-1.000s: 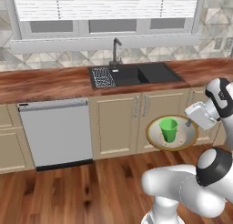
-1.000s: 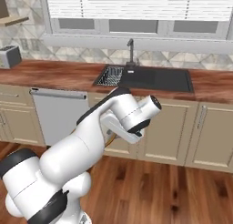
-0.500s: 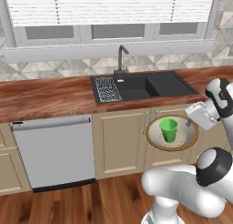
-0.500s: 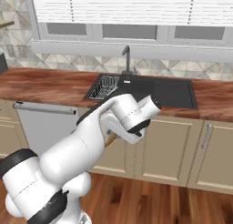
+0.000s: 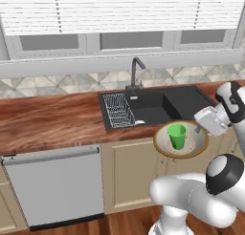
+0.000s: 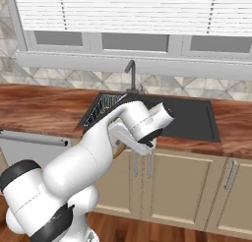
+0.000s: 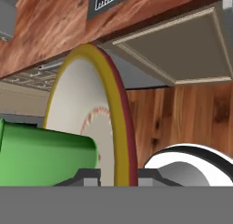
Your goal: Place the cup inside the bowl on the dining table and move the bowl to any counter.
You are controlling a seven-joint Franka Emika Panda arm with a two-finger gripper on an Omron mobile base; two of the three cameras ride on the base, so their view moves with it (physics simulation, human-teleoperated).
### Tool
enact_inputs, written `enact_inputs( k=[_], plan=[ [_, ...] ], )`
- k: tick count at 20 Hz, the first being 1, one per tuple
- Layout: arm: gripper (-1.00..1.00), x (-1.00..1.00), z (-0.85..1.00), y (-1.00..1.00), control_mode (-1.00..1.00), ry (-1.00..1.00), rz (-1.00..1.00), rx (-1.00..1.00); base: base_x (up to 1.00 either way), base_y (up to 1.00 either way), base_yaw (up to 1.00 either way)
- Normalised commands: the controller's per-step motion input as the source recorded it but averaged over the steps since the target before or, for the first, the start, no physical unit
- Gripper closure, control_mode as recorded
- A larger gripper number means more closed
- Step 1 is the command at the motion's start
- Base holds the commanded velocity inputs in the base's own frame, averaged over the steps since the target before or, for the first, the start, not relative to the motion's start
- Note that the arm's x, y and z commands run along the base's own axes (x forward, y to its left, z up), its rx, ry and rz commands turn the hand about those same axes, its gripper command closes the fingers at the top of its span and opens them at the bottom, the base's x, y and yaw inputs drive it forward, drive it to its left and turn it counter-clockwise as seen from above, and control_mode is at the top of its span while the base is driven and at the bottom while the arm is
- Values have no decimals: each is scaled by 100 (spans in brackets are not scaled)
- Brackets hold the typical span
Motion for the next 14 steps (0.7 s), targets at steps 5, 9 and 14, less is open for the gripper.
enact_inputs(
  k=[5, 9, 14],
  plan=[
    [100, 0, 0, 0, 100, 0, 0, 0, 55, 12, -1],
    [100, 0, 0, 0, 100, 0, 0, 0, 42, 34, -5],
    [100, 0, 0, 0, 100, 0, 0, 0, 40, 51, -6]
  ],
)
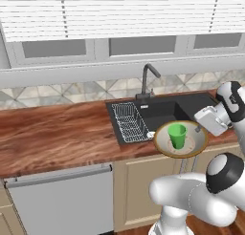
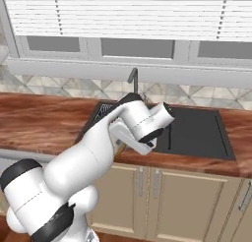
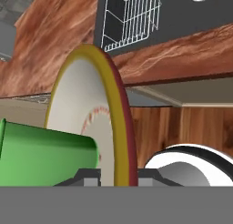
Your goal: Place the cup inside the bowl on the dining table and move the bowl to any counter.
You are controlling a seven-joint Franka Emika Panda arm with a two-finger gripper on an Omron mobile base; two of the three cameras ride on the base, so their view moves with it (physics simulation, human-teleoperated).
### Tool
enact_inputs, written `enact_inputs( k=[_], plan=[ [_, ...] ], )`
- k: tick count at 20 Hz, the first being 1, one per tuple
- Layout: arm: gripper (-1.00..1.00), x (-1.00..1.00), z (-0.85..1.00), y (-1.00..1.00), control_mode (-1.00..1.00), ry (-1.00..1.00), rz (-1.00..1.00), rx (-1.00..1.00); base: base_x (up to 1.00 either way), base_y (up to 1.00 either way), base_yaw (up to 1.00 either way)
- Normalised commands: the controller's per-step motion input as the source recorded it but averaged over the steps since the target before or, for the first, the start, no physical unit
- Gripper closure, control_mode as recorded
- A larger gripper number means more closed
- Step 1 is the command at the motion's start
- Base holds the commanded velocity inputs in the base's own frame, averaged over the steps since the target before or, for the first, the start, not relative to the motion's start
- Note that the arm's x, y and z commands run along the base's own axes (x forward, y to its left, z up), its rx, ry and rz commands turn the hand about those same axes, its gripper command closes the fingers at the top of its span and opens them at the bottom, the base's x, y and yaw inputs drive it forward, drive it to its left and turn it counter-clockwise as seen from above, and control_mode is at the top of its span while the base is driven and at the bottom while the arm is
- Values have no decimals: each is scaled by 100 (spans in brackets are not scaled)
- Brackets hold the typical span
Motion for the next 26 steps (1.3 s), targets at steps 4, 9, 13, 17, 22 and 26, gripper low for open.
enact_inputs(
  k=[4, 9, 13, 17, 22, 26],
  plan=[
    [100, 0, 0, 0, 100, 0, 0, 0, 32, 59, -6],
    [100, 0, 0, 0, 100, 0, 0, 0, 31, 63, -7],
    [100, 0, 0, 0, 100, 0, 0, 0, 33, 63, -7],
    [100, 0, 0, 0, 100, 0, 0, 0, 38, 63, -7],
    [100, 0, 0, 0, 100, 0, 0, 0, 51, 56, -6],
    [100, 0, 0, 0, 100, 0, 0, 0, 59, 54, -6]
  ],
)
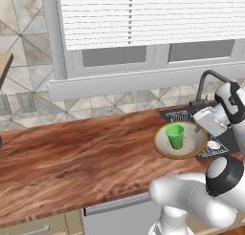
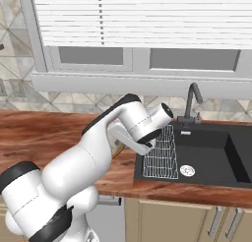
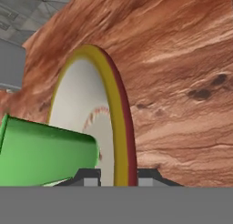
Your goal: Place the cup inside the bowl on the dining table and move the bowl to any counter.
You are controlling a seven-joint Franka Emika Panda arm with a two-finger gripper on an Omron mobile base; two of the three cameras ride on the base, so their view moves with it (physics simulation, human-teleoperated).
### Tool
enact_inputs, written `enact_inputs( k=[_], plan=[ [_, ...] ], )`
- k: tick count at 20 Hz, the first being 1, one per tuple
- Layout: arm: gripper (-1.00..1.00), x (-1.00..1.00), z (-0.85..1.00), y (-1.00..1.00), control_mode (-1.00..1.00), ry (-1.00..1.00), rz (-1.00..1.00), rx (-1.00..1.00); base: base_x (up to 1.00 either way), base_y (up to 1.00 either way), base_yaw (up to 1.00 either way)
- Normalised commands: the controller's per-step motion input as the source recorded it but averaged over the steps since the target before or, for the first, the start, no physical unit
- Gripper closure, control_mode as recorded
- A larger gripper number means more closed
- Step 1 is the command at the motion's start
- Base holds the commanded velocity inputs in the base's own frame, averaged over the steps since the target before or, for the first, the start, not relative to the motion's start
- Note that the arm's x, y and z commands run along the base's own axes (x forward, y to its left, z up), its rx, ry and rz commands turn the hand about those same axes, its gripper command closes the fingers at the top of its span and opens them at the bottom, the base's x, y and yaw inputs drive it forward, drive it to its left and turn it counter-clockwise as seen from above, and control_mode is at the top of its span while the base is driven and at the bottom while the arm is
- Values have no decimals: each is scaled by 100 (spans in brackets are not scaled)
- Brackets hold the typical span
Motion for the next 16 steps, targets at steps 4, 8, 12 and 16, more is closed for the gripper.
enact_inputs(
  k=[4, 8, 12, 16],
  plan=[
    [100, 0, 0, 0, 100, 0, 0, 0, 48, 63, -4],
    [100, 0, 0, 0, 100, 0, 0, 0, 42, 61, -3],
    [100, 0, 0, 0, 100, 0, 0, 0, 37, 52, -3],
    [100, 0, 0, 0, 100, 0, 0, 0, 31, 48, -3]
  ],
)
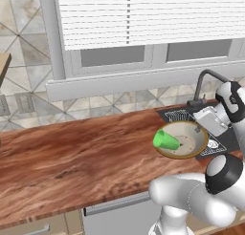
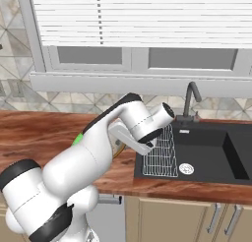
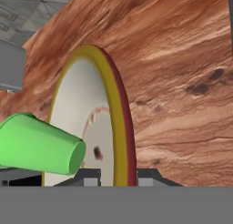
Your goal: Place the cup inside the bowl on the dining table and move the bowl to any counter.
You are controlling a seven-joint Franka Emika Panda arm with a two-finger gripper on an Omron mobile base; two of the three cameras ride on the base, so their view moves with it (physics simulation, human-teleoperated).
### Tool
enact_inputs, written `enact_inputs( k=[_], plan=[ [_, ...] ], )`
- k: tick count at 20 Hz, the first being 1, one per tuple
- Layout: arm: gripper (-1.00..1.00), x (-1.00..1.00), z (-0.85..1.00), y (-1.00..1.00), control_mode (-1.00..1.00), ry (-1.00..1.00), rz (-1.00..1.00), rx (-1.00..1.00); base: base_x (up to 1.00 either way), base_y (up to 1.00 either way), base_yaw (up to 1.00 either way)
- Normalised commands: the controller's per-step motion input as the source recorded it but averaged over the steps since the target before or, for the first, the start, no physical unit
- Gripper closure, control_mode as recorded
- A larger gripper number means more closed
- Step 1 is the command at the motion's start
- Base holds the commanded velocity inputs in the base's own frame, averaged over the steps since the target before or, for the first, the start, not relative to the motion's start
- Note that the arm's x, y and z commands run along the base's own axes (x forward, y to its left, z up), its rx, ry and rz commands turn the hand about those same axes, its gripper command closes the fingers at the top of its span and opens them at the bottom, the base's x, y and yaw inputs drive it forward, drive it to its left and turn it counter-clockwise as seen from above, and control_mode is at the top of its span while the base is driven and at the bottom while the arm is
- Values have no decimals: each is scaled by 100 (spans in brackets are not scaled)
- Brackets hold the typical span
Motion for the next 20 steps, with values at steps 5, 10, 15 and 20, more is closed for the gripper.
enact_inputs(
  k=[5, 10, 15, 20],
  plan=[
    [100, 0, 0, 0, 100, 0, 0, 0, 4, 40, -1],
    [100, 0, 0, 0, 100, 0, 0, 0, 0, 0, 0],
    [100, 0, 0, 0, 100, 0, 0, 0, 0, 0, 0],
    [100, 0, 0, 0, 100, 0, 0, 0, 0, 0, 0]
  ],
)
